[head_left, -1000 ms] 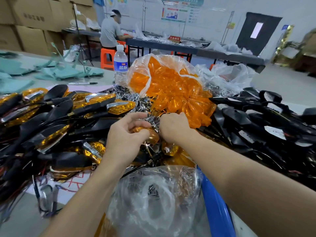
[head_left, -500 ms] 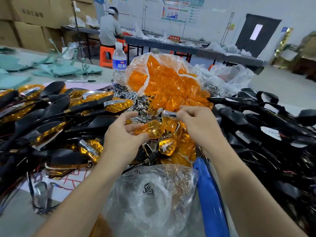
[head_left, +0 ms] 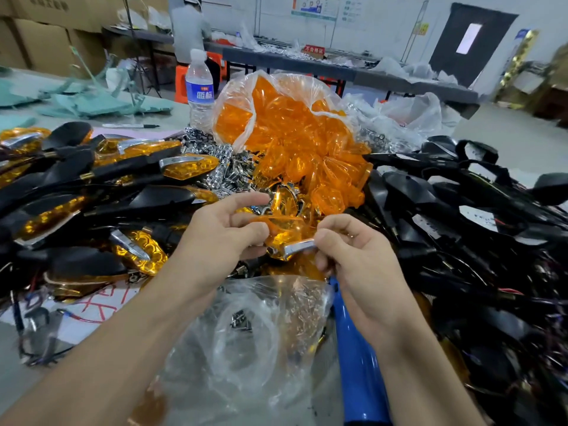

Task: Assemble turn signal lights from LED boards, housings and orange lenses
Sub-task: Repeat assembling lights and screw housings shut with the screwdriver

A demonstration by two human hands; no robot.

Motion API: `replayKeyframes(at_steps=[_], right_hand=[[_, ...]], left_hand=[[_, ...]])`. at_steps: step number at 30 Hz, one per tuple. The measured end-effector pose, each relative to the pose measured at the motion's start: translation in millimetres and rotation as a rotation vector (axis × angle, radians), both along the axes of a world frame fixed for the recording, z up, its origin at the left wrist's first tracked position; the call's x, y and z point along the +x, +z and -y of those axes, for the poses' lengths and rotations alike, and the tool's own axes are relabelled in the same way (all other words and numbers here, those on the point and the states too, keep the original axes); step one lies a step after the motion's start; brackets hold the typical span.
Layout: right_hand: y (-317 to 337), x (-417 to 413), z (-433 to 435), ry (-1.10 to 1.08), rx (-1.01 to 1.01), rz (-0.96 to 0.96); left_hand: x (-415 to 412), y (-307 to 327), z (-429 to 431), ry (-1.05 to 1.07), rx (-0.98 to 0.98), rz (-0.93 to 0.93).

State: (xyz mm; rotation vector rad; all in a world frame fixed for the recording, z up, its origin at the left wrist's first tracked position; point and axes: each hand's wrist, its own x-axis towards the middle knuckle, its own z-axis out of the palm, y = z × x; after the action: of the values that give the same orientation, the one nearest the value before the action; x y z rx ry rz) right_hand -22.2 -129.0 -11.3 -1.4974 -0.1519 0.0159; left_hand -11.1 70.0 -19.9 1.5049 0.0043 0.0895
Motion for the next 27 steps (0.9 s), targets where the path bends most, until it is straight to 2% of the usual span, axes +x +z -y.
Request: replayKeyframes(at_steps=[7, 11, 15, 18, 19, 23, 25, 27], right_hand=[[-3, -4, 2, 0.08, -0.018, 0.063], [-1, -7, -3, 0.037, -0.092, 0.129], [1, -13, -12, -0.157, -0.152, 0.164], [0, -16, -19, -0.44, -0.326, 0.198], [1, -16, -21, -0.45, -0.365, 0.209], [2, -18, -25, -0.285, -0.209, 0.128], [3, -17, -23, -0.265, -0.099, 0.098], [4, -17, -21, -0.271, -0.024, 0.068]], left_hand=[[-8, 4, 9, -0.043, -0.003, -0.062], [-15, 5, 13, -0.193, 0.047, -0.048], [-17, 5, 12, -0.243, 0.065, 0.016], [-16, 2, 14, -0.077, 0.061, 0.069], [-17, 1, 16, -0.019, 0.07, 0.099], [-19, -2, 19, 0.07, 0.284, 0.258], [-20, -1, 19, 0.02, 0.263, 0.256], [-21, 0, 21, -0.026, 0.151, 0.202]])
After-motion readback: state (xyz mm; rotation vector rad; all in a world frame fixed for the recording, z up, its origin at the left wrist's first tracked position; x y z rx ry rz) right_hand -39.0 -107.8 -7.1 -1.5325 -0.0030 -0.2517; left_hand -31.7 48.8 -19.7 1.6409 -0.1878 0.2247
